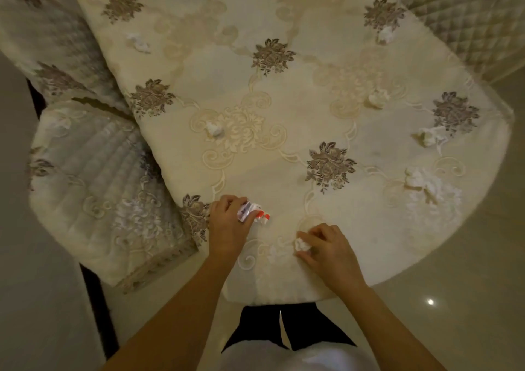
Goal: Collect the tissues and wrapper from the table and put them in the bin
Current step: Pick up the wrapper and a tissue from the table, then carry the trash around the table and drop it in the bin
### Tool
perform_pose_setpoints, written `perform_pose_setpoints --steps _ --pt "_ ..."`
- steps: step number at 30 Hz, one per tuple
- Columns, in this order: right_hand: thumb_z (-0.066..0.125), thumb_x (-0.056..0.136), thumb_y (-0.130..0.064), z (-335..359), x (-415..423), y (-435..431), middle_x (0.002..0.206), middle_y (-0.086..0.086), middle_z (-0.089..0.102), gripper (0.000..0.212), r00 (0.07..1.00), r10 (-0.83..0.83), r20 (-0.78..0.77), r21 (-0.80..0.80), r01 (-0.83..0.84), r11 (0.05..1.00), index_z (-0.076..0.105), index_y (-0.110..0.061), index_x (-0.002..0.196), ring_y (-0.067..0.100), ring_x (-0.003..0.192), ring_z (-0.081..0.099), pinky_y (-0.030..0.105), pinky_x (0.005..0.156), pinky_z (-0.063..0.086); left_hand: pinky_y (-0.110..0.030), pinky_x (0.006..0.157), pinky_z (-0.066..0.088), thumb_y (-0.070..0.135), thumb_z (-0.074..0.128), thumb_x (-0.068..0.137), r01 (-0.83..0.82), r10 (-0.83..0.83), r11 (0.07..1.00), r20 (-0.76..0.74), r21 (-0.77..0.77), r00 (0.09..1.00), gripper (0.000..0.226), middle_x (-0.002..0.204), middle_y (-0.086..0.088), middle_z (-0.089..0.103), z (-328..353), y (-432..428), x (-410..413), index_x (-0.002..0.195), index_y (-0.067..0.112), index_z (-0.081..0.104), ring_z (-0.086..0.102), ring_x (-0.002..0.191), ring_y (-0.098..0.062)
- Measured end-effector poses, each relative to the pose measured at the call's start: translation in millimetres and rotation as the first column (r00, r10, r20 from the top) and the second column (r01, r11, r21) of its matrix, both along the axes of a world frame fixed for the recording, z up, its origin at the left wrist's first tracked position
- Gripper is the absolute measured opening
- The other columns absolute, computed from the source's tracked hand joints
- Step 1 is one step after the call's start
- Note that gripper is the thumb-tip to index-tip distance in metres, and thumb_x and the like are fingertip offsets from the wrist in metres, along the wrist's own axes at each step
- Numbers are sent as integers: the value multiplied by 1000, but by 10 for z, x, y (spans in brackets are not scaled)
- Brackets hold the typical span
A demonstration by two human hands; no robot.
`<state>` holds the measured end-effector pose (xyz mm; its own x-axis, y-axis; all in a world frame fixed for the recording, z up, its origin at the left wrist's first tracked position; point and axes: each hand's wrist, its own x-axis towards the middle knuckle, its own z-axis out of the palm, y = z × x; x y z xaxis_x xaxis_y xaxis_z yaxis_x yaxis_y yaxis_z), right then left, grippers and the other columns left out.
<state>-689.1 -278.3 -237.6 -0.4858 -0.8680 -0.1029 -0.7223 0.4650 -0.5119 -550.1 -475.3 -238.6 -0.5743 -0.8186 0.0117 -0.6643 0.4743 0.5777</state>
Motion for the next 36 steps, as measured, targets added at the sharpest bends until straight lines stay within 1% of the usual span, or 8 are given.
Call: perform_pose_setpoints --steps 6,11,14,17,21,27,32,36 --pt "87 71 -20 -64 159 158 85 2 67 24 994 -85 -69 -101 78 992 78 -14 93 23 76 60 33 58 51 -40 67 51 14 76 83 23 -22 999 -53 33 998 14 85 -14 63 8 51 -2 91 3 75 60 77 -31" --pt "81 79 -24 85 148 111 84 -1 70 18 938 -271 217 -33 284 958 78 -14 94 17 77 64 29 65 53 -34 72 49 10 74 84 0 19 984 -101 181 995 6 84 -11 65 90 37 -19 87 6 75 61 76 -23" --pt "79 81 -30 215 78 32 82 -6 70 16 852 -387 353 -24 422 906 78 -20 94 8 76 63 11 67 44 -17 71 44 16 74 85 -66 124 943 -162 325 979 3 86 -3 67 225 42 -17 88 17 74 60 78 -13" --pt "79 79 -33 449 17 -78 85 -16 72 13 770 -456 446 -87 545 834 75 -31 91 2 80 64 6 68 44 -24 70 47 20 72 86 -85 196 917 -252 390 948 3 83 2 68 441 44 -38 85 23 71 62 79 -11" --pt "80 80 -31 868 -39 -262 80 -25 71 20 732 -413 542 -246 608 755 67 -47 80 -2 76 64 9 63 48 -21 68 47 18 72 87 -83 252 916 -402 393 880 3 80 3 69 837 63 -80 84 20 70 62 76 -8" --pt "80 79 -32 1287 -54 -515 73 -29 70 17 724 -335 603 -344 615 710 71 -44 88 -9 76 64 5 63 46 -13 65 45 15 70 88 -75 246 940 -510 333 824 1 81 1 69 1279 -1 -16 87 15 71 62 76 -7" --pt "79 81 -29 1425 98 -706 77 -31 71 21 743 -214 634 -388 545 743 71 -49 85 -7 78 68 7 65 49 -20 67 48 19 69 89 -153 300 942 -542 300 785 3 81 2 69 1464 -68 241 87 18 71 64 77 -11" --pt "78 82 -30 1439 273 -930 80 -22 75 18 748 -111 654 -372 446 814 78 -28 100 -2 81 70 18 71 53 -20 65 50 22 70 88 -285 396 917 -545 279 739 4 77 6 69 1555 -20 632 84 23 70 64 75 -9"
